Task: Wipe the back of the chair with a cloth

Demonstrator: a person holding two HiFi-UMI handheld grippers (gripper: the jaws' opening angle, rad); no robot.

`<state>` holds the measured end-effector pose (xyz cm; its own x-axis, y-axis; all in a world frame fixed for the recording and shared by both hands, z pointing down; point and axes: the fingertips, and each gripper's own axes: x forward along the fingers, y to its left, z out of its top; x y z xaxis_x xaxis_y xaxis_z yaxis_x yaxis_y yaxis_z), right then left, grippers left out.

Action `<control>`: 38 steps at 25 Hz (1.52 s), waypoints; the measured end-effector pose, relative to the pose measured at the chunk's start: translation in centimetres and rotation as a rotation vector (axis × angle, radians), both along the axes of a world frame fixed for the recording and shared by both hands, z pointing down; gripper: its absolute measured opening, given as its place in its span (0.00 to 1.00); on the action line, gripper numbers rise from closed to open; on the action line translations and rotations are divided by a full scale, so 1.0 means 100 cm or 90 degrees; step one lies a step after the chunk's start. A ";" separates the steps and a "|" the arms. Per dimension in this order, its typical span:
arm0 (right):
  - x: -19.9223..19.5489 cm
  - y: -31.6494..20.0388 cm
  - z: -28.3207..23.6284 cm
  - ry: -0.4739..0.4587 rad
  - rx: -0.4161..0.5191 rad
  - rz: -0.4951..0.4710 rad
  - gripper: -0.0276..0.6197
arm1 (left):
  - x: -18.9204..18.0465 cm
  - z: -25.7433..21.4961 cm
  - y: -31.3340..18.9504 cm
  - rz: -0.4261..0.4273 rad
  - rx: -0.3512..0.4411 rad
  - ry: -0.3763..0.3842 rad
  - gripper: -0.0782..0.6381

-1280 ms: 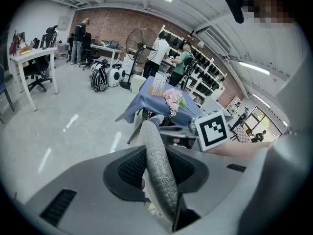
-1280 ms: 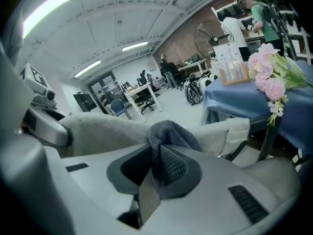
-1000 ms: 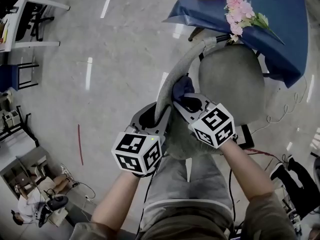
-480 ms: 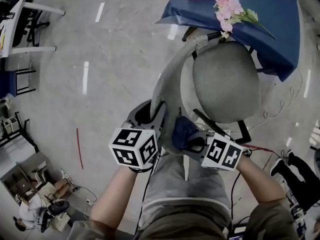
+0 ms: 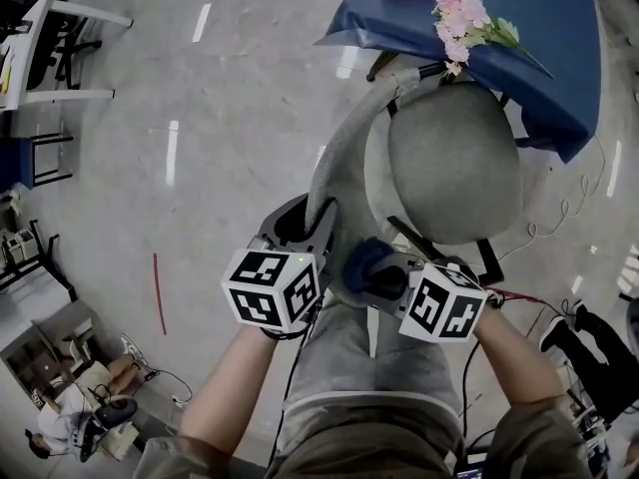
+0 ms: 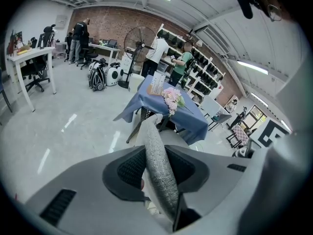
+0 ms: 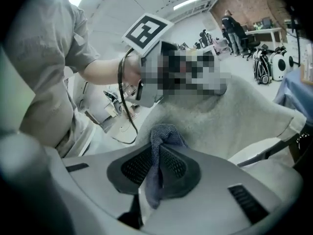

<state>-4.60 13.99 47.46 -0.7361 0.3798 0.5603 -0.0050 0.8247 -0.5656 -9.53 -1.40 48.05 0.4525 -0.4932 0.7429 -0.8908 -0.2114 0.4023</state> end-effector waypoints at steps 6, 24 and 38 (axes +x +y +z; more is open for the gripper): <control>-0.031 -0.064 0.002 -0.025 0.051 0.139 0.13 | -0.001 -0.001 0.001 0.003 -0.008 -0.004 0.30; -0.018 -0.196 -0.054 -0.088 0.167 0.442 0.13 | -0.011 -0.086 -0.006 -0.014 0.091 0.004 0.29; 0.041 -0.209 -0.262 -0.202 0.370 0.554 0.13 | -0.021 -0.222 -0.017 0.030 0.272 -0.047 0.22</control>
